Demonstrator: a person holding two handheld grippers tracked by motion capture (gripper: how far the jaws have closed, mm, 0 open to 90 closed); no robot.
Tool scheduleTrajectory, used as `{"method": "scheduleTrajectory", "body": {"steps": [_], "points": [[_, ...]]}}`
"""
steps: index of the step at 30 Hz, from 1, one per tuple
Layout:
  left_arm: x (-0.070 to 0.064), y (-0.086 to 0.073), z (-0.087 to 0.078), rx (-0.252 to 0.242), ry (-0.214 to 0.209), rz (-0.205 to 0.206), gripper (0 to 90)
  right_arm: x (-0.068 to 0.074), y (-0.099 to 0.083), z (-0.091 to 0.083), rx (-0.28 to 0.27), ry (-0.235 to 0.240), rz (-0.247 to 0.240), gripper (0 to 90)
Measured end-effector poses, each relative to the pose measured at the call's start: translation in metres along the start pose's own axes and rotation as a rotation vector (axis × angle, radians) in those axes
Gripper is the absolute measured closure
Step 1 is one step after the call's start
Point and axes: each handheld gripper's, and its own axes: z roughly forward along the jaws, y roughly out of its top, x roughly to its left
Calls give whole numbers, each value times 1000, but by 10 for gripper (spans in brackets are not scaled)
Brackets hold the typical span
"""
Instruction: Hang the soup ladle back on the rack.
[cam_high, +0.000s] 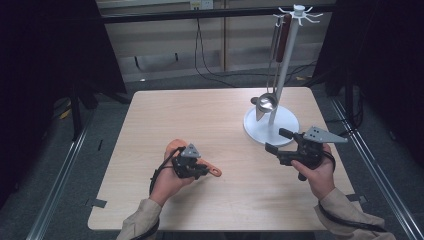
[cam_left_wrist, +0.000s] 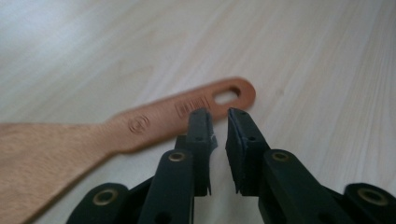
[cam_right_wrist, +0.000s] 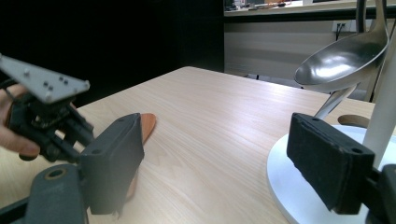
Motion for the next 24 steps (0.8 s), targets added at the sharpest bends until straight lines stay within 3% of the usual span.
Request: {"method": "scheduleTrajectory", "body": {"steps": [1, 2, 3, 4, 5, 7, 10, 11, 12, 13, 14, 16, 17, 18, 19, 21, 23, 24], "points": [[-1, -1, 3, 11, -3, 1, 816, 0, 0, 0, 1, 1, -9, 189], [-2, -1, 10, 7, 7, -29, 827, 1, 1, 0, -1, -2, -7, 189], [1, 1, 12, 21, 13, 5, 832, 1, 1, 1, 3, 3, -3, 188], [0, 4, 16, 4, 13, -22, 826, 2, 1, 1, 6, 0, -11, 188], [1, 8, 21, -7, 26, -17, 809, 2, 1, 1, 8, 3, -17, 187], [3, 15, 31, -33, 11, -8, 762, 3, 1, 2, 6, 8, -19, 187], [8, 28, 37, -88, 7, -11, 636, 2, -1, 2, 15, 11, -16, 185], [10, 32, 37, -125, 9, 5, 575, 1, -2, 2, 17, 8, -15, 185], [13, 36, 36, -139, 12, 47, 483, 0, -3, 1, 21, 9, -11, 185], [18, 39, 36, -106, 28, 94, 412, 0, -3, 0, 21, 11, -9, 185], [22, 40, 38, -84, 39, 105, 366, -1, -3, 0, 19, 12, -10, 185], [31, 40, 43, -30, 15, 113, 313, -3, -3, -1, 18, 9, -13, 184], [35, 40, 44, 13, 15, 133, 316, -3, -2, -1, 12, 11, -5, 184], [35, 37, 45, 32, -3, 119, 331, -4, -2, -2, 10, 10, 0, 184], [34, 35, 47, 4, -17, 106, 378, -4, -2, -3, 10, 8, -4, 184], [27, 33, 46, -1, -23, 94, 452, -5, -2, -3, 14, 7, -3, 181], [17, 35, 44, 16, -10, 79, 560, -5, -3, -2, 16, 9, -3, 181], [15, 36, 41, 52, -12, 78, 604, -5, -4, -2, 23, 11, -1, 179]]}}
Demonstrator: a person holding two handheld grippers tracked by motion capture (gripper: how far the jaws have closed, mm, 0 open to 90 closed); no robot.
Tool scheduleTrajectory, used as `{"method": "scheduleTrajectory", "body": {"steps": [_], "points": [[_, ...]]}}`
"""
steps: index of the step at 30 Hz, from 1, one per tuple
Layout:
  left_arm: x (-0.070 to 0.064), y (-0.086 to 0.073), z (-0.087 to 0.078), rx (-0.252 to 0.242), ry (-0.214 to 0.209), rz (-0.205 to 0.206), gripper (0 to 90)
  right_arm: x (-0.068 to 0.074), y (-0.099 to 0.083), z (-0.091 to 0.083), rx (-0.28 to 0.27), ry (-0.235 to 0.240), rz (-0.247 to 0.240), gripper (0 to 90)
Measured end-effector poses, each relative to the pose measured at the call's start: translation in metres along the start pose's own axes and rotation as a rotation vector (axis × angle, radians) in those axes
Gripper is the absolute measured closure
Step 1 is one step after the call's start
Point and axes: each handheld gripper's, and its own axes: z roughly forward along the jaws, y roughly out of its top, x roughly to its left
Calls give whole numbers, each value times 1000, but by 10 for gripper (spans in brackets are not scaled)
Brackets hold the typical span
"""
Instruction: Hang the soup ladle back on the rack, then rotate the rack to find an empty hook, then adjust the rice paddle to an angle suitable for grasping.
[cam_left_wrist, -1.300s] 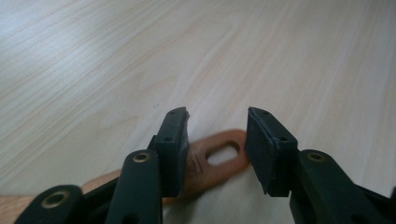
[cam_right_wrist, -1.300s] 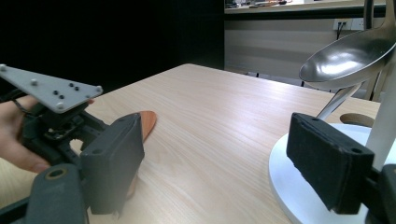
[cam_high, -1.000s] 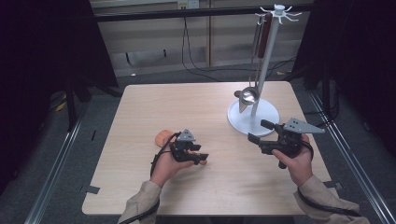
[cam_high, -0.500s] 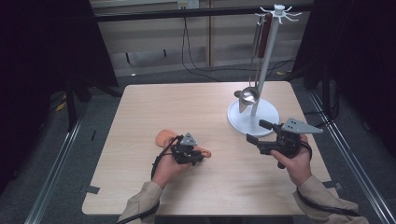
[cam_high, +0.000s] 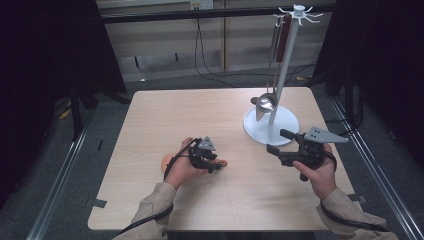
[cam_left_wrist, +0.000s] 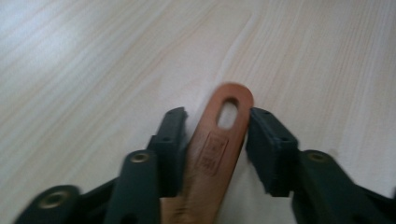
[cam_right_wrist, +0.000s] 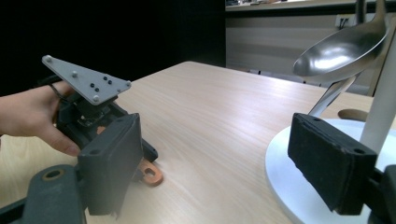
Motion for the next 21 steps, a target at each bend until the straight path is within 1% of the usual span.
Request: {"method": "scheduleTrajectory", "body": {"steps": [1, 2, 3, 4, 5, 6, 8, 9, 10, 11, 12, 13, 15, 16, 17, 18, 20, 21], "points": [[-3, 1, -1, 22, 7, 4, 642, 1, -1, 1, 4, 1, 3, 178], [-6, 2, -1, 24, 5, -21, 654, 2, -1, 1, 8, 2, -2, 178], [-8, 3, -2, 37, 8, -51, 649, 3, -1, 2, 13, 0, -7, 178], [-11, 4, -2, 44, 14, -56, 652, 5, -1, 2, 15, 6, -7, 178], [-13, 5, -2, 48, 13, -37, 654, 6, 0, 3, 18, 7, -18, 178], [-15, 5, -1, 44, 18, -53, 655, 8, 0, 3, 12, 10, -16, 178], [-15, 5, 1, 36, 28, -52, 631, 10, -1, 4, 20, 16, -22, 177], [-15, 6, 2, 26, 28, -74, 599, 10, -2, 4, 26, 16, -21, 175], [-14, 7, 2, 35, 27, -64, 599, 10, -3, 4, 32, 16, -17, 172], [-15, 8, 2, 43, 40, -68, 622, 11, -4, 5, 33, 17, -18, 171], [-15, 9, 2, 45, 38, -103, 653, 11, -4, 6, 38, 17, -21, 168], [-14, 10, 2, 54, 30, -109, 654, 12, -5, 6, 41, 18, -23, 166], [-17, 13, 2, 76, 47, -87, 656, 12, -5, 8, 45, 16, -19, 160], [-18, 13, 3, 73, 55, -93, 657, 12, -6, 9, 46, 18, -17, 159], [-20, 12, 3, 56, 66, -138, 658, 13, -6, 9, 50, 20, -19, 158], [-20, 12, 3, 56, 66, -138, 658, 13, -6, 9, 50, 20, -19, 158], [-22, 11, 4, 24, 74, -169, 658, 14, -7, 11, 52, 19, -16, 156], [-20, 10, 2, 29, 81, -154, 659, 14, -7, 12, 53, 20, -19, 154]]}}
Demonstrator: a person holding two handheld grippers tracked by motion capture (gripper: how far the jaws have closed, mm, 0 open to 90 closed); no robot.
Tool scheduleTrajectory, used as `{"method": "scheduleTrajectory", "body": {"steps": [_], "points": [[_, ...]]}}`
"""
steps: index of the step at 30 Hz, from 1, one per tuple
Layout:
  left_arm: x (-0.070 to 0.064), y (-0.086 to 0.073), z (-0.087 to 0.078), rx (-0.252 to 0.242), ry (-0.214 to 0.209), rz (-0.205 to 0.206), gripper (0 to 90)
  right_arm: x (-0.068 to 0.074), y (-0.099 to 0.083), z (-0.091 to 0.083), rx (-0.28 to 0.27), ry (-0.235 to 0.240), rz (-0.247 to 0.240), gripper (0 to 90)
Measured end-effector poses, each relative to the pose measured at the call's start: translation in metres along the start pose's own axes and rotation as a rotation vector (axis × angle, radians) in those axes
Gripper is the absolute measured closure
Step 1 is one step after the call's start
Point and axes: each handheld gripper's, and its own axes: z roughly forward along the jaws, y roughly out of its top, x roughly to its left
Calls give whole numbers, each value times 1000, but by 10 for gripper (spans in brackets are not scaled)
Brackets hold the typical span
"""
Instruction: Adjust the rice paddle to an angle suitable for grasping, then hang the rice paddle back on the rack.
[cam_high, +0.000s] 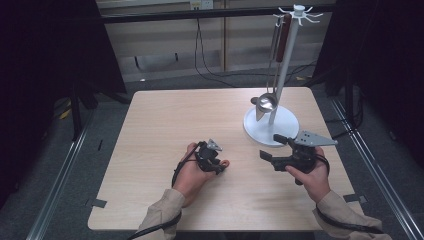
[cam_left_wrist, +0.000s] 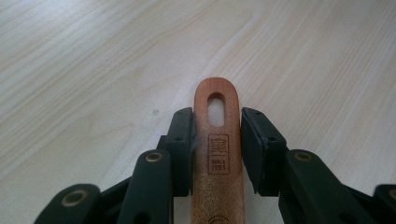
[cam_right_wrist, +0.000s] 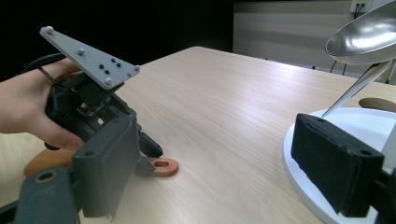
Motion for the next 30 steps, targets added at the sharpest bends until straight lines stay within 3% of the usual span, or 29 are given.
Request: {"method": "scheduleTrajectory", "body": {"steps": [4, 8, 11, 13, 18, 21, 23, 26, 28, 30], "points": [[2, 0, -11, -139, -21, -118, 659, 0, -2, 3, 3, -8, 6, 149], [0, 7, -29, -247, -19, -140, 659, 2, -3, 9, 3, -10, 20, 150], [-3, 11, -40, -337, -46, -177, 659, 7, -3, 15, 6, -5, 15, 151], [-7, 13, -45, -392, -53, -180, 659, 12, -2, 20, 9, 4, 15, 154], [-20, 22, -56, -497, -97, -191, 659, 26, 0, 31, 12, 33, 4, 177], [-24, 28, -60, -533, -117, -205, 659, 36, 1, 39, 11, 71, 7, 210], [-27, 31, -62, -547, -119, -210, 658, 41, 0, 45, 12, 93, 19, 259], [-31, 33, -63, -557, -106, -211, 658, 50, -4, 55, 24, 150, 75, 361], [-34, 35, -64, -548, -80, -207, 658, 56, -7, 61, 30, 153, 82, 550], [-35, 35, -63, -545, -84, -204, 657, 61, -10, 66, 38, 150, 106, 696]]}}
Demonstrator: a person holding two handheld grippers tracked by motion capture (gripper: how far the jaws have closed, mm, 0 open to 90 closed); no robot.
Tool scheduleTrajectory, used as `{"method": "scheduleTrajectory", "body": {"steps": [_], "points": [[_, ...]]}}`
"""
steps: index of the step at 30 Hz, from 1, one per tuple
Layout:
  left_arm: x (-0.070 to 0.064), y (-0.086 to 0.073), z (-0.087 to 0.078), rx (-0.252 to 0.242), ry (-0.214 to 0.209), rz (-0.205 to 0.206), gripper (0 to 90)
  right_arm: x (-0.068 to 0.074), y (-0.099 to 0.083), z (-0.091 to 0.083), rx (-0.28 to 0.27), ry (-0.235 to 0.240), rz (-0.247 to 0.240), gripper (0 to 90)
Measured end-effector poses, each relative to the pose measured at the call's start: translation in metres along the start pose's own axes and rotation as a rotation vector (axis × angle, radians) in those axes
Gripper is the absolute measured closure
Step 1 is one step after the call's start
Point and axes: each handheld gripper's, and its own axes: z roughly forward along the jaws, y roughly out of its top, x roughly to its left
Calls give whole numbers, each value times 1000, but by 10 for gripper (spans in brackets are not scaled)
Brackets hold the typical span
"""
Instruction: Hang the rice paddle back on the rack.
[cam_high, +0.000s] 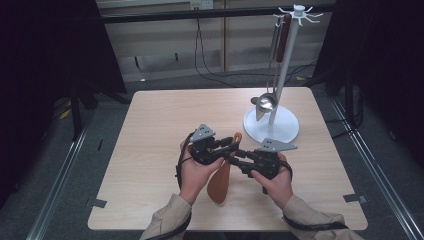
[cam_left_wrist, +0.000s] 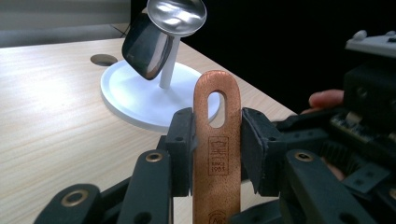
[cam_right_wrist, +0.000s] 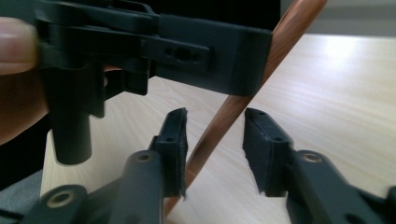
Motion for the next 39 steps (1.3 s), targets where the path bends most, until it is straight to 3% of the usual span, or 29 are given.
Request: {"method": "scheduleTrajectory", "body": {"steps": [2, 4, 5, 7, 9, 10, 11, 13, 17, 19, 28, 39], "points": [[1, 0, 0, -4, -3, 15, 658, 1, -2, 2, -6, -1, 43, 756], [4, 1, -1, -26, -23, 11, 618, -2, -4, 1, -25, 34, 142, 796], [5, 1, -3, -36, -6, 23, 544, -3, -3, -1, -35, 44, 161, 809], [7, 1, -4, -79, -21, 26, 395, -6, 1, -5, -53, 72, 199, 839], [9, 1, -7, -89, 23, 71, 325, -9, 9, -13, -72, 53, 172, 847], [11, 1, -9, -93, 42, 74, 282, -11, 11, -16, -73, 46, 142, 847], [14, 0, -11, -110, 49, 48, 233, -12, 13, -19, -77, 39, 137, 848], [20, -4, -13, -87, 72, 59, 202, -19, 17, -28, -80, 37, 138, 848], [28, -17, -16, -26, 107, 67, 170, -29, 32, -44, -115, 25, 82, 848], [32, -22, -16, -18, 96, 65, 167, -34, 42, -53, -160, 32, 54, 848], [45, -40, -18, 42, 137, 45, 134, -45, 80, -74, -306, 52, 7, 848], [51, -49, -18, 63, 134, 19, 109, -64, 137, -90, -383, 64, -60, 848]]}}
